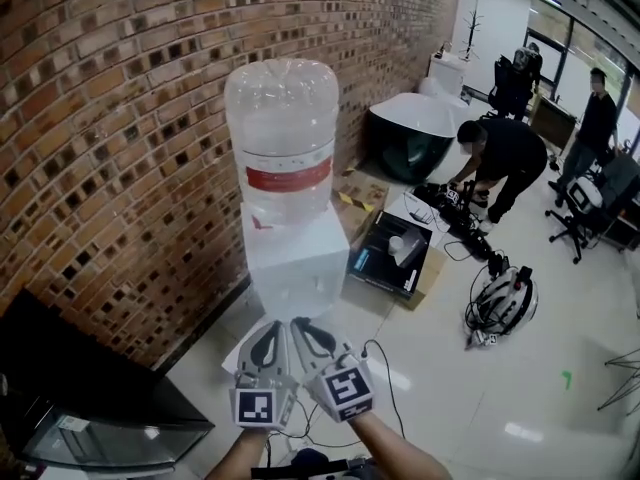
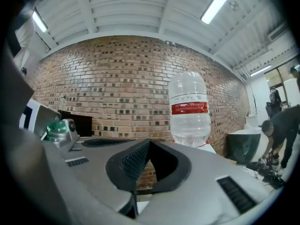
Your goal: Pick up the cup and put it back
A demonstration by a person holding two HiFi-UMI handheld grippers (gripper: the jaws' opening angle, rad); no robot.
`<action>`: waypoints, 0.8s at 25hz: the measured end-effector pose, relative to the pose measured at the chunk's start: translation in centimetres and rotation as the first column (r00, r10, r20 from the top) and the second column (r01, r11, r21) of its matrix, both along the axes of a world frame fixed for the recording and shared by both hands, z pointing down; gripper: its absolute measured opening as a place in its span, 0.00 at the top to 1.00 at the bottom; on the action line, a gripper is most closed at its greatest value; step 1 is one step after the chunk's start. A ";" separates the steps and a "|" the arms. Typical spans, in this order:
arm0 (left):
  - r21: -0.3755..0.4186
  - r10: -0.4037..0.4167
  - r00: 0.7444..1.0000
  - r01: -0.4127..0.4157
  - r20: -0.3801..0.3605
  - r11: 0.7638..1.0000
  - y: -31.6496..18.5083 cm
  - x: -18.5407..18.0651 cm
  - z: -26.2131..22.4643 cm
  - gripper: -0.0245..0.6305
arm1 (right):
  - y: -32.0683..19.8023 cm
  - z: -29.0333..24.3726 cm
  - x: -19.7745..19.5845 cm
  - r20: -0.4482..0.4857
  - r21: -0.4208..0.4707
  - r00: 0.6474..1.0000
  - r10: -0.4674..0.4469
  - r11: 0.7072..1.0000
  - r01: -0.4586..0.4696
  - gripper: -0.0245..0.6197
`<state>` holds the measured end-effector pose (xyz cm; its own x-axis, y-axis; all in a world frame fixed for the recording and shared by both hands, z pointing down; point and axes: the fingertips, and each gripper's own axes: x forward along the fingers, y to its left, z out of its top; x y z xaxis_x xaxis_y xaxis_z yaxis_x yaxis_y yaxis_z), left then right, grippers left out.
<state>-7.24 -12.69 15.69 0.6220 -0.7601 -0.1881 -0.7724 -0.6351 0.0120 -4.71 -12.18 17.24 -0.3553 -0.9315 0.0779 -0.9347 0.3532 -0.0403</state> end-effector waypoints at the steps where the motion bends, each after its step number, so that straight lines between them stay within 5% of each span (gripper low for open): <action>1: 0.006 0.001 1.000 -0.001 -0.004 1.000 0.8 0.2 -0.3 0.97 | 0.7 -0.3 0.2 -0.003 0.006 1.000 0.001 1.000 -0.001 0.95; 20: 0.056 -0.057 0.998 0.054 0.036 0.997 22.3 4.5 -2.5 0.97 | 22.5 -2.5 4.8 0.013 0.046 0.998 -0.059 0.997 0.058 0.96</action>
<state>-2.73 9.58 13.21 0.5866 -0.7829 -0.2073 -0.8057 -0.5901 -0.0513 0.12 10.31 14.78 -0.4098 -0.9117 0.0307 -0.9119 0.4087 -0.0366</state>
